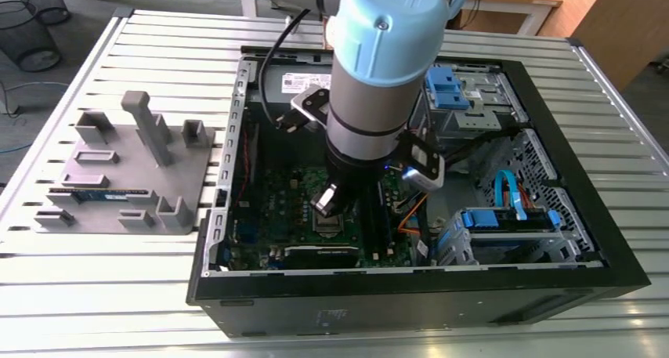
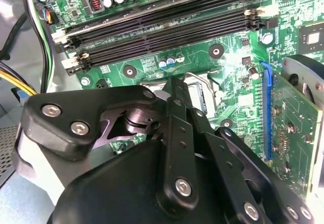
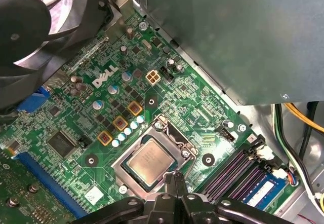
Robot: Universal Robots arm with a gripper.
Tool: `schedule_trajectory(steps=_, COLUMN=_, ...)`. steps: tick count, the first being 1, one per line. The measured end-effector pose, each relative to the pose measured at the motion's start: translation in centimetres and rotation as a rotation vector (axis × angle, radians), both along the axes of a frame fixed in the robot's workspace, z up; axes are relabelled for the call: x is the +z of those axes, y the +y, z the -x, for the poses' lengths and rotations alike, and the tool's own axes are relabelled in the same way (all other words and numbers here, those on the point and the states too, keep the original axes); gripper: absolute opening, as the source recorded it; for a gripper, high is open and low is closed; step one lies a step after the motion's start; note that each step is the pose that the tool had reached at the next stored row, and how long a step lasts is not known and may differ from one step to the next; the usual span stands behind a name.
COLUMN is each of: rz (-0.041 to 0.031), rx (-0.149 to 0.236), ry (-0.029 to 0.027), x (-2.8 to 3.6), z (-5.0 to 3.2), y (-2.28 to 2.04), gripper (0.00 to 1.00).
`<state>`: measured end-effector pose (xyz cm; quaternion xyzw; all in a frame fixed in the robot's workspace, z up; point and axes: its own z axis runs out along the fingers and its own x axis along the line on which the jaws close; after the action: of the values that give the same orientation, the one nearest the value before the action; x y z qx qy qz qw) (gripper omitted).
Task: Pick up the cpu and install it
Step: 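Install the first cpu locking lever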
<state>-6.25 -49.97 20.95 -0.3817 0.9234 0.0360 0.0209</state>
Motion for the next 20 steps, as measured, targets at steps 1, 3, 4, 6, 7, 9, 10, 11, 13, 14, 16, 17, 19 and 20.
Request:
schedule_trajectory(steps=1, rz=0.0000, rx=-0.003, ry=0.0000, x=-0.02, z=0.02, y=-0.01, gripper=0.11)
schedule_trajectory(steps=3, rz=0.0000, rx=-0.010, ry=0.0000, x=-0.02, z=0.09, y=-0.02, gripper=0.11)
schedule_trajectory(steps=4, rz=-0.0003, rx=-0.013, ry=0.0000, x=-0.04, z=0.12, y=-0.03, gripper=0.11)
schedule_trajectory(steps=6, rz=-0.0006, rx=-0.018, ry=0.0000, x=-0.08, z=0.19, y=-0.03, gripper=0.11)
schedule_trajectory(steps=7, rz=-0.0006, rx=-0.021, ry=0.0000, x=-0.14, z=0.19, y=-0.04, gripper=0.11)
schedule_trajectory(steps=9, rz=-0.0005, rx=-0.026, ry=-0.0002, x=-0.31, z=0.20, y=-0.04, gripper=0.11)
schedule_trajectory(steps=10, rz=-0.0006, rx=-0.029, ry=-0.0005, x=-0.41, z=0.20, y=-0.04, gripper=0.11)
schedule_trajectory(steps=11, rz=-0.0007, rx=-0.031, ry=-0.0008, x=-0.50, z=0.20, y=-0.04, gripper=0.11)
schedule_trajectory(steps=13, rz=-0.0006, rx=-0.035, ry=-0.0012, x=-0.66, z=0.21, y=-0.04, gripper=0.11)
schedule_trajectory(steps=14, rz=-0.0007, rx=-0.037, ry=-0.0015, x=-0.73, z=0.21, y=-0.04, gripper=0.11)
schedule_trajectory(steps=16, rz=-0.0007, rx=-0.040, ry=-0.0019, x=-0.83, z=0.21, y=-0.04, gripper=0.11)
schedule_trajectory(steps=17, rz=-0.0008, rx=-0.042, ry=-0.0021, x=-0.88, z=0.20, y=-0.04, gripper=0.11)
schedule_trajectory(steps=19, rz=-0.0008, rx=-0.045, ry=-0.0025, x=-0.99, z=0.21, y=-0.04, gripper=0.11)
schedule_trajectory(steps=20, rz=-0.0007, rx=-0.046, ry=-0.0028, x=-1.06, z=0.20, y=-0.05, gripper=0.11)
